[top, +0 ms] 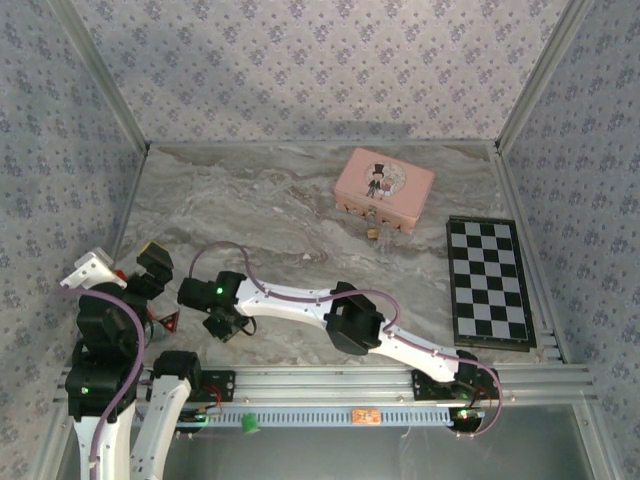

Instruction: Unlock the padlock with the key

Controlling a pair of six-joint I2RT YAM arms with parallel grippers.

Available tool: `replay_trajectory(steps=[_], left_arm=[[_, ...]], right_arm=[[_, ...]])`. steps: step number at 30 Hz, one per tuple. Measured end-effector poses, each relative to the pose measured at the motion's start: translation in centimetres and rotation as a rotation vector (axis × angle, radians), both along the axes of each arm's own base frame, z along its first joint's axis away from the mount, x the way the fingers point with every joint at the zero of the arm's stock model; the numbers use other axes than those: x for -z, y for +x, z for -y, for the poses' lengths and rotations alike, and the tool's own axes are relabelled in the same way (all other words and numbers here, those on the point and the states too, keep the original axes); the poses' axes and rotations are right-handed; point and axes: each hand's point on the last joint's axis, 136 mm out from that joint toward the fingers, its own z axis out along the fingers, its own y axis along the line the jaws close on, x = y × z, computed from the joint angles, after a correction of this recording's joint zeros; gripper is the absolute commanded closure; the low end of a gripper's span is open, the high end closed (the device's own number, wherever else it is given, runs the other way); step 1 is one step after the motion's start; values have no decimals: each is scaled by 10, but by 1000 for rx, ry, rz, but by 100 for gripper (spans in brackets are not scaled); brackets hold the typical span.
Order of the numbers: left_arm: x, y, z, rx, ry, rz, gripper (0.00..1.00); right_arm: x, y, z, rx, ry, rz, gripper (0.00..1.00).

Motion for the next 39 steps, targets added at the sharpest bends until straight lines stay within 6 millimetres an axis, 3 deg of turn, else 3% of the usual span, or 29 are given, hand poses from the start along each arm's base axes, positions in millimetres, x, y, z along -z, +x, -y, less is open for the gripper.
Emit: replay_trajectory(steps=[4, 13, 28, 35, 39], left_arm=[[0, 0, 0, -3, 1, 0, 0], [3, 1, 0, -2, 1, -6, 0], [18, 14, 6, 31, -5, -68, 0], [27, 28, 16, 79, -25, -100, 0], [46, 44, 31, 146, -72, -166, 0]], right_arm=[[0, 1, 3, 5, -17, 3, 88], [-3, 3, 14, 16, -18, 41, 100], [-13, 21, 43, 108, 79, 77, 100], [-37, 43, 59, 181, 200, 110, 100], [-57, 56, 77, 214, 267, 175, 100]])
